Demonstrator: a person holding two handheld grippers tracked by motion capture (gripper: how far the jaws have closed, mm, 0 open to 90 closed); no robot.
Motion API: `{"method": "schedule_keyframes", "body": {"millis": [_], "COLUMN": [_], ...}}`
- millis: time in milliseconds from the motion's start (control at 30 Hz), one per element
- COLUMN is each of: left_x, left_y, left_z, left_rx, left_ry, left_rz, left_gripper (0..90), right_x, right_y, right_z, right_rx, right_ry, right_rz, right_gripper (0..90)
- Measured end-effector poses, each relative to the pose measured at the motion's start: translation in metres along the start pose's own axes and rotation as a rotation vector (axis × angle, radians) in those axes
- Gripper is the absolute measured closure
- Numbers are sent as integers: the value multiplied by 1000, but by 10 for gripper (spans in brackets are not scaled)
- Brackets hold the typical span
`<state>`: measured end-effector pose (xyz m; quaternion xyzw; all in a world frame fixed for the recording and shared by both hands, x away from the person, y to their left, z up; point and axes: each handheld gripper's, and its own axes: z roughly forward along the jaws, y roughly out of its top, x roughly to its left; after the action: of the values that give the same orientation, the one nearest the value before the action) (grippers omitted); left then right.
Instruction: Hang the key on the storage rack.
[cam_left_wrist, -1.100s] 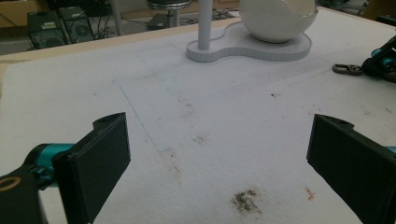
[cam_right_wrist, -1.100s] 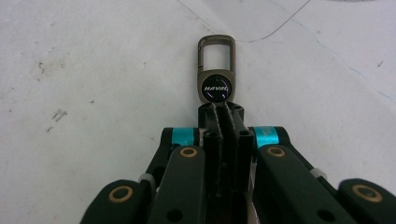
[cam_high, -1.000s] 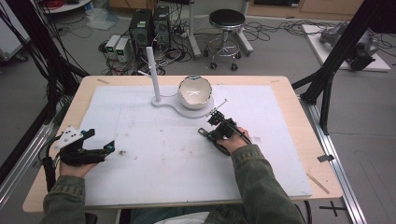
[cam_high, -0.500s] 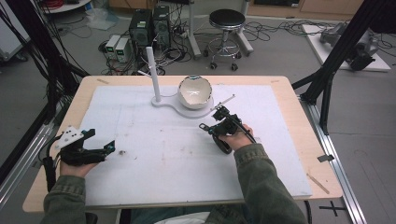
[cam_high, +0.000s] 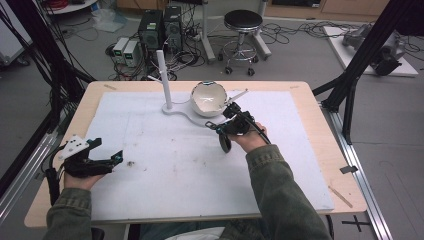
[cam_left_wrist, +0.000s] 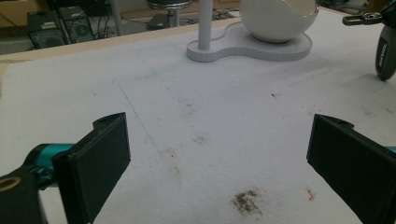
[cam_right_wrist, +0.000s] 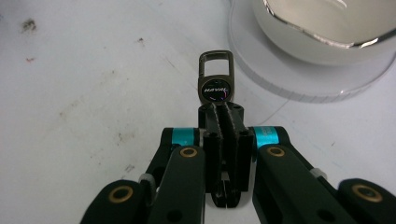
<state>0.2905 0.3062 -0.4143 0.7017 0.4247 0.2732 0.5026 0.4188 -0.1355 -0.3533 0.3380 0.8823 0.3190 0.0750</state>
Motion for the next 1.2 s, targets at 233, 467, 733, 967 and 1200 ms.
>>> {"method": "schedule_keyframes", "body": {"millis": [233, 467, 733, 967, 1200], "left_x": [0, 0, 1, 0, 1], "left_y": [0, 0, 0, 0, 1], "left_z": [0, 0, -1, -1, -2], "left_rx": [2, 1, -8, -9, -19], "left_ry": [1, -4, 1, 0, 2], "left_rz": [0, 0, -12, -11, -18], "left_gripper": [65, 65, 65, 65, 65], "right_x": [1, 3, 14, 26, 34], "right_y": [20, 38, 59, 78, 94], "right_z": [-12, -21, -19, -17, -17], "right_rx": [-45, -79, -80, -90, -84], "right_ry": [13, 18, 27, 51, 67], "right_rz": [-2, 2, -43, -68, -83], "right_gripper": [867, 867, 866, 865, 864]}}
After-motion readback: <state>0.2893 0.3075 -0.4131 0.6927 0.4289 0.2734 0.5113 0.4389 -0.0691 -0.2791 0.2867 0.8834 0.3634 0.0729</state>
